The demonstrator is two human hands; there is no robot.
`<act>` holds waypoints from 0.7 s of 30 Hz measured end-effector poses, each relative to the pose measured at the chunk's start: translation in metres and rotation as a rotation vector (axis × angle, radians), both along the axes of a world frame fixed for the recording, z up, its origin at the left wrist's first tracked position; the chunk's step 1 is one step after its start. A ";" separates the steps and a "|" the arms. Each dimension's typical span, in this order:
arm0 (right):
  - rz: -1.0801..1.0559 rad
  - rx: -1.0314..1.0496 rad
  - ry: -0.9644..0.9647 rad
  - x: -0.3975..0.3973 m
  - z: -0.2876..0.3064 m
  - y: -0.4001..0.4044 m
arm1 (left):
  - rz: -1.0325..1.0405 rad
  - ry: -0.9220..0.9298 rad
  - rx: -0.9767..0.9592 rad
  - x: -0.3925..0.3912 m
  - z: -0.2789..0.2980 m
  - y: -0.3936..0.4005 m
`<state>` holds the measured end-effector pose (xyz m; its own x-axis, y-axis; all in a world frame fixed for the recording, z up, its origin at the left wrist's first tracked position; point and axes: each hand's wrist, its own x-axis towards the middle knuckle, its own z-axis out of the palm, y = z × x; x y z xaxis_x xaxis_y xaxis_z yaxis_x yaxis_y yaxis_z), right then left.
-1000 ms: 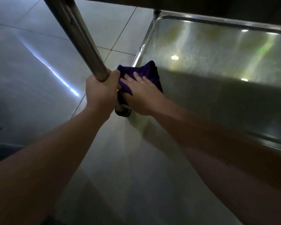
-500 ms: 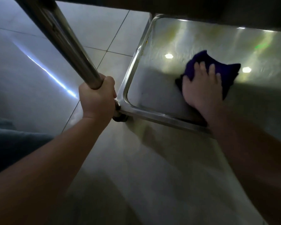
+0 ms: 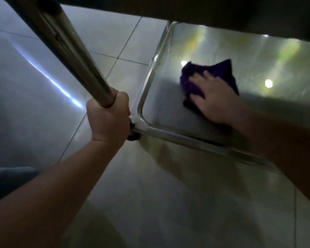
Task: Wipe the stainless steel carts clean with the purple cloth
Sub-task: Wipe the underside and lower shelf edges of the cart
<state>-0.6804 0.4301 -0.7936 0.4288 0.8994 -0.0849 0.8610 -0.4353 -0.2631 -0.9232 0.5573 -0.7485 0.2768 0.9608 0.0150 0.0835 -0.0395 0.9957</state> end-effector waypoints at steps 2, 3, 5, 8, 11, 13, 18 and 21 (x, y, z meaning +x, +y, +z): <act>-0.190 0.027 -0.014 0.010 -0.001 0.037 | -0.005 -0.004 -0.015 -0.001 0.000 0.000; -0.253 0.026 -0.005 0.010 -0.002 0.060 | -0.009 -0.004 -0.019 -0.001 -0.001 0.001; -0.300 0.003 0.052 0.001 -0.001 0.104 | -0.022 -0.005 -0.023 -0.001 0.000 0.001; -0.210 -0.013 0.096 -0.034 0.004 0.139 | -0.009 -0.018 -0.025 0.000 -0.001 0.002; -0.002 0.003 0.071 -0.073 0.004 0.105 | -0.004 -0.034 -0.040 0.000 -0.003 0.002; 0.251 0.040 0.079 -0.085 0.002 0.057 | -0.015 -0.041 -0.047 -0.001 -0.004 0.002; 0.441 -0.041 0.045 -0.046 0.003 0.034 | -0.034 -0.017 -0.021 -0.003 -0.006 0.003; 0.051 -0.032 0.026 -0.025 0.003 0.100 | -0.059 -0.012 -0.010 -0.004 -0.005 0.002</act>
